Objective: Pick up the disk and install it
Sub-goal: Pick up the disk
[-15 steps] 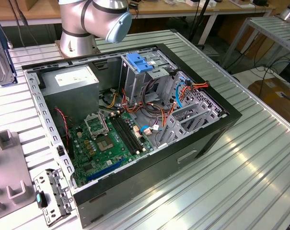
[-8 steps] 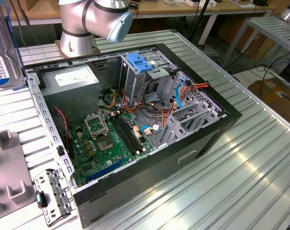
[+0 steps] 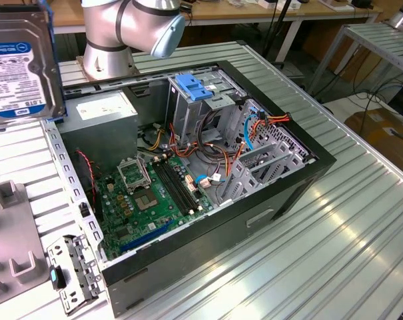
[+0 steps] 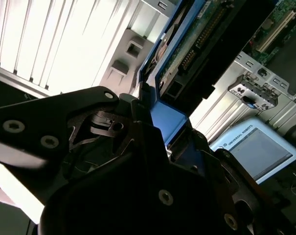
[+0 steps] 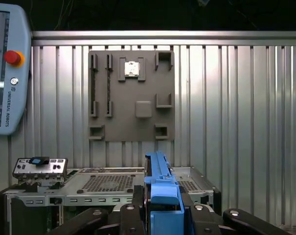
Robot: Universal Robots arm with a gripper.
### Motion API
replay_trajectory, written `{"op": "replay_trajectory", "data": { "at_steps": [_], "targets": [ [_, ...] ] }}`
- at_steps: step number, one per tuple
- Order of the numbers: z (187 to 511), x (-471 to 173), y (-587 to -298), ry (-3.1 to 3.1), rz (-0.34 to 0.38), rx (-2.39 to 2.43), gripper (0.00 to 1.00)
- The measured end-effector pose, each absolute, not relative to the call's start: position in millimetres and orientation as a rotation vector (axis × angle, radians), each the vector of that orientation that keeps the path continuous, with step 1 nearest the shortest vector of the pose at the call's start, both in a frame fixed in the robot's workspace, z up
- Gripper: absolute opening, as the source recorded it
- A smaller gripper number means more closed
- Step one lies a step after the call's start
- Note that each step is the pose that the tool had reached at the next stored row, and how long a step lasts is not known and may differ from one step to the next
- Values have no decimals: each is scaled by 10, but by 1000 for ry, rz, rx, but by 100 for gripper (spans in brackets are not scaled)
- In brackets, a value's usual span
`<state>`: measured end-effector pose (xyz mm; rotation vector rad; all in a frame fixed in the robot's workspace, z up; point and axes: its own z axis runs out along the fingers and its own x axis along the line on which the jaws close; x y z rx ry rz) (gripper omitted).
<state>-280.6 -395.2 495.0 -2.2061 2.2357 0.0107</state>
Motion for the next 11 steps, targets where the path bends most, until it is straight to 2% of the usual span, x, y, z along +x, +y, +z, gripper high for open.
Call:
{"op": "replay_trajectory", "data": {
  "at_steps": [11],
  "targets": [
    [4942, -2210, -3967, 2236, 11, -2206, 37]
  ]
}}
